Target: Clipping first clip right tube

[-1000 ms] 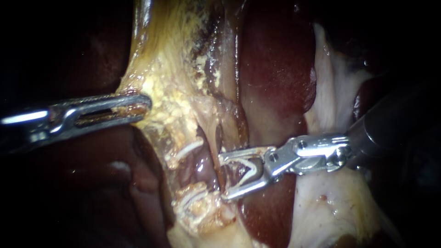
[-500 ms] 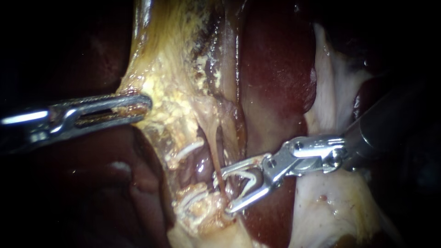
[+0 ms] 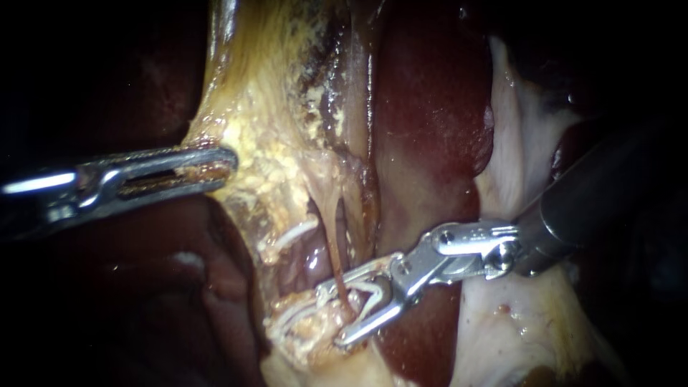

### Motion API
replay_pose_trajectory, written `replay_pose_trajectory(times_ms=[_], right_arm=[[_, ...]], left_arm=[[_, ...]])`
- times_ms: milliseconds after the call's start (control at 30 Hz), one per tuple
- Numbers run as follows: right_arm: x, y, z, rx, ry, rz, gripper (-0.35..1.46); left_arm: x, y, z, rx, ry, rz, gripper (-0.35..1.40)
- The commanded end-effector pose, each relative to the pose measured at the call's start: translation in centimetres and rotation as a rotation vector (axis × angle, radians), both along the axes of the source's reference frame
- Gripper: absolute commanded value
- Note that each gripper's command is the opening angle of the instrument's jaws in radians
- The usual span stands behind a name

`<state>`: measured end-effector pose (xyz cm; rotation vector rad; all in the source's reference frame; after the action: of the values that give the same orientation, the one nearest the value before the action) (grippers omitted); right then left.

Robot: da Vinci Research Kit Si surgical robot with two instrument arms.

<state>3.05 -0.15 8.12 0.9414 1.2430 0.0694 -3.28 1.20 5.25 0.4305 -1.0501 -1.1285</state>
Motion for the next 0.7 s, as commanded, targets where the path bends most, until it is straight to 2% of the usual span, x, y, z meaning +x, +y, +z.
replay_pose_trajectory(times_ms=[33,167,267,367,467,700], right_arm=[[0.00,0.00,0.00,0.000,0.001,-0.001,0.38],[0.00,0.02,0.00,0.005,-0.004,0.002,0.22],[-0.03,0.05,0.00,0.011,-0.018,0.021,-0.06],[-0.04,0.10,0.00,0.011,-0.022,0.030,-0.22],[-0.06,0.11,0.02,0.010,-0.023,0.032,-0.29],[-0.06,0.08,0.03,0.007,-0.024,0.033,-0.31]], left_arm=[[0.00,0.00,0.00,0.000,0.000,0.000,-0.35],[0.00,0.00,0.00,0.000,0.000,0.000,-0.35],[0.00,0.00,0.00,0.000,0.000,0.000,-0.35],[0.00,0.00,0.01,0.000,0.000,0.000,-0.35],[0.00,0.00,0.01,0.000,0.000,0.000,-0.35],[0.00,0.01,0.01,0.000,0.000,0.000,-0.35]])
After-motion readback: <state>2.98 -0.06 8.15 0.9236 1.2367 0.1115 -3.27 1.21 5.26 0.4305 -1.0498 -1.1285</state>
